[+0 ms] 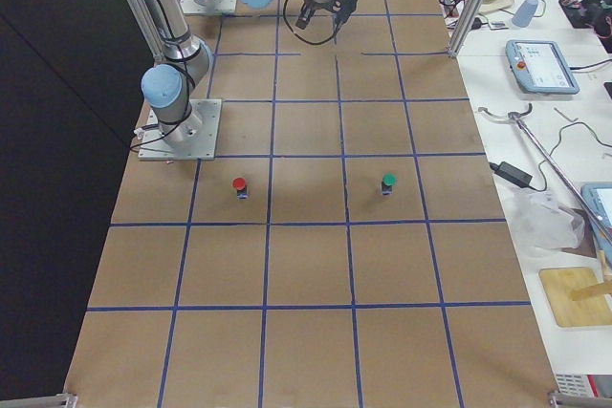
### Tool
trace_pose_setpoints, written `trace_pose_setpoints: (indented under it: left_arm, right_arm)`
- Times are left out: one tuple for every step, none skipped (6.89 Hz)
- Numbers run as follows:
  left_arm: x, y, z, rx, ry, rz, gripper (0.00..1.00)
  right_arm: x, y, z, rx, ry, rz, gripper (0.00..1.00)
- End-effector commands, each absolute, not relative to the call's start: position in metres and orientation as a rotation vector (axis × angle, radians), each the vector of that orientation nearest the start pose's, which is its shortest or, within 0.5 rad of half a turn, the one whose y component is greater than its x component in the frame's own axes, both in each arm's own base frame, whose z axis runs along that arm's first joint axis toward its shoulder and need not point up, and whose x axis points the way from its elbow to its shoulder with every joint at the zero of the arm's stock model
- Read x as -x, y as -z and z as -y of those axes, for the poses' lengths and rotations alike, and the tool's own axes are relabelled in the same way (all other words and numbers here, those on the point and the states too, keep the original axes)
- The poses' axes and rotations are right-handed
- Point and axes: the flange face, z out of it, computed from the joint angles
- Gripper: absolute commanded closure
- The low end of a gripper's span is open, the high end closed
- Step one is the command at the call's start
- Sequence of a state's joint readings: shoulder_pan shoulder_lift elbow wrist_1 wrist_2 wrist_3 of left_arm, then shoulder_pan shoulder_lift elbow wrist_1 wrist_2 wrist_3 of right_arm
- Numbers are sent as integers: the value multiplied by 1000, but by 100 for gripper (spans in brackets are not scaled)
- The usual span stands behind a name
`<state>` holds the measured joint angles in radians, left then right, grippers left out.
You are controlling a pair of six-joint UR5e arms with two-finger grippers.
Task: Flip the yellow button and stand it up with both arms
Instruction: 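Hold the button out with the left gripper while the right gripper approaches the yellow cap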
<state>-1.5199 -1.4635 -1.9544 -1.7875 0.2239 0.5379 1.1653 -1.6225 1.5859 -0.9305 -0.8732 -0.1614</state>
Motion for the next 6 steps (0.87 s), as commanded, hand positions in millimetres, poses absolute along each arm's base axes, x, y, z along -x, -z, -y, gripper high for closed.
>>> trace_pose_setpoints:
  left_arm:
    - [231,-420,412,95,12,1694,89]
    - [236,-423,410,109,13,1687,90]
    - [238,-426,409,108,2,1668,90]
    - [238,-424,412,118,-9,1668,90]
    - [238,-423,414,124,-16,1668,90]
    - [239,-423,414,124,-14,1667,90]
  right_arm:
    - [-36,-453,428,-580,-540,-1852,0]
    - [-48,-439,412,-597,-585,-1735,1]
    - [-57,-431,415,-655,-560,-1646,1]
    - [-74,-428,414,-629,-584,-1651,1]
    - [-99,-429,417,-610,-583,-1637,0]
    - [-119,-430,415,-590,-589,-1632,1]
